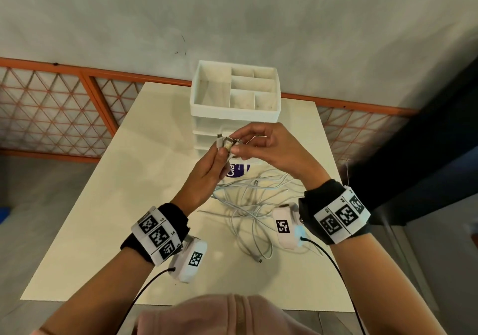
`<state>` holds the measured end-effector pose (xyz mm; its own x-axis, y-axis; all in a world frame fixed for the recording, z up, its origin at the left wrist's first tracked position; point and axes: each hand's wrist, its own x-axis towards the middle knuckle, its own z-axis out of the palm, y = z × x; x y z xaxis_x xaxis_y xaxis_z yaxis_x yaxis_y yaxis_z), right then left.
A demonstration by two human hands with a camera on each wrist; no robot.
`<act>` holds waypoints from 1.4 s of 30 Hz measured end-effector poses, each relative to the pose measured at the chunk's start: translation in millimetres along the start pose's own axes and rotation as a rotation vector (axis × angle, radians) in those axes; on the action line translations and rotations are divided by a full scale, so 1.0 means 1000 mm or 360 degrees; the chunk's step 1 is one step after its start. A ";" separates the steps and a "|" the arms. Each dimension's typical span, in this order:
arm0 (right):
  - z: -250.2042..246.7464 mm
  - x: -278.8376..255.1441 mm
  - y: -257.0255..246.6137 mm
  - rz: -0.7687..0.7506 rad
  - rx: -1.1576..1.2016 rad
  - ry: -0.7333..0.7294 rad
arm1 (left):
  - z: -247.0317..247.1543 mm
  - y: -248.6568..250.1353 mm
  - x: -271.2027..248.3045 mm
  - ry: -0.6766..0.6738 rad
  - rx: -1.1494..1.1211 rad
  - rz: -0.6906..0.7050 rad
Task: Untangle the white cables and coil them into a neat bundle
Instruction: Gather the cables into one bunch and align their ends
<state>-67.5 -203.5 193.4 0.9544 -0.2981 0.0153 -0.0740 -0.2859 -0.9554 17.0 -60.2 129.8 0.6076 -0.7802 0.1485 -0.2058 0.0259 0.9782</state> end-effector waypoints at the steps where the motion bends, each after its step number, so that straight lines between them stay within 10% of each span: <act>1: 0.000 0.000 0.000 -0.0010 -0.0004 0.0022 | 0.001 0.000 0.000 0.0025 -0.0030 -0.0006; 42: -0.006 0.008 0.000 -0.0012 -0.0216 0.0117 | 0.009 -0.001 0.006 -0.0044 0.0122 0.0065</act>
<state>-61.6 -211.8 195.2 0.9317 -0.3599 0.0488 -0.1099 -0.4076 -0.9065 13.9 -70.4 128.6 0.5764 -0.7964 0.1830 -0.2889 0.0110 0.9573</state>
